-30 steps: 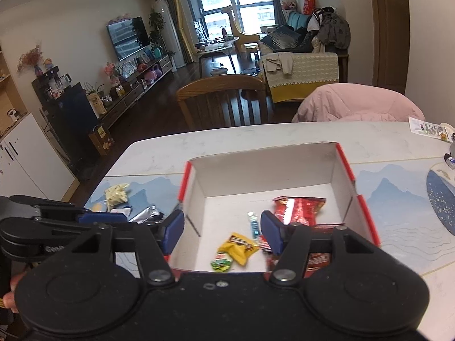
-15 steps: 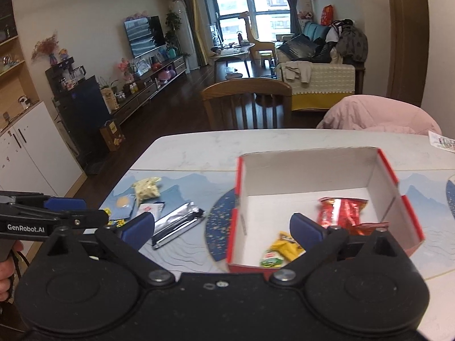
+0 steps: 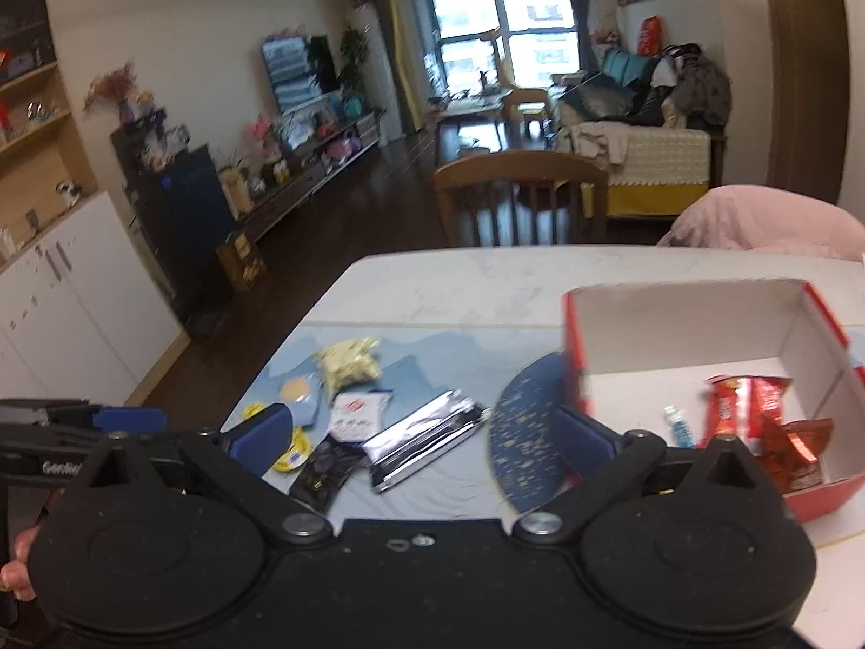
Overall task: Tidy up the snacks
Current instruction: 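Move both tools back from the shoebox toward the snack pile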
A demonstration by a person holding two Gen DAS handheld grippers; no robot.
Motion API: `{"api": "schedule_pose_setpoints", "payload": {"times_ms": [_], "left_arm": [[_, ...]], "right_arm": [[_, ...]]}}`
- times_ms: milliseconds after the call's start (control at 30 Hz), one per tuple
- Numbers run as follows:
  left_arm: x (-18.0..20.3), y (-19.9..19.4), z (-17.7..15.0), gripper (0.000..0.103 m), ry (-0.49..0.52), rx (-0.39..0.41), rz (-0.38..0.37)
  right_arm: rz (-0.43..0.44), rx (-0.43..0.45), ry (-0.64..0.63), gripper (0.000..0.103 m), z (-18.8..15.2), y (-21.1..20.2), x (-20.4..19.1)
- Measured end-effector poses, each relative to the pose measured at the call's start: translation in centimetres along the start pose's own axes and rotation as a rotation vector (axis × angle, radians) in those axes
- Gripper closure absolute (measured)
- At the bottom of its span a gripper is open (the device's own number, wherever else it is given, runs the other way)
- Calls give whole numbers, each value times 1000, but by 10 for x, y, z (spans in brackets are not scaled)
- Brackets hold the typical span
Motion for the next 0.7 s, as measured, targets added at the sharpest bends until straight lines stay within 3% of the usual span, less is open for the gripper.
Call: {"api": "schedule_pose_setpoints", "payload": {"times_ms": [433, 700], "left_arm": [[-64, 33, -6, 27, -26, -39, 57], [-94, 79, 13, 27, -44, -71, 109]], "right_arm": [[-41, -83, -168, 0, -34, 45, -68], [-31, -183, -104, 4, -48, 80, -81]]}}
Point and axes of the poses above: each gripper's, at about its wrist camera, not at the fingertips, and y roughly the way its jaws point, x to its right, z to its top, the point moved 3 cm from there along y, roughly the way its jaws point, and after that the axes turned 10 degrees about x, right-handed, at the moved point
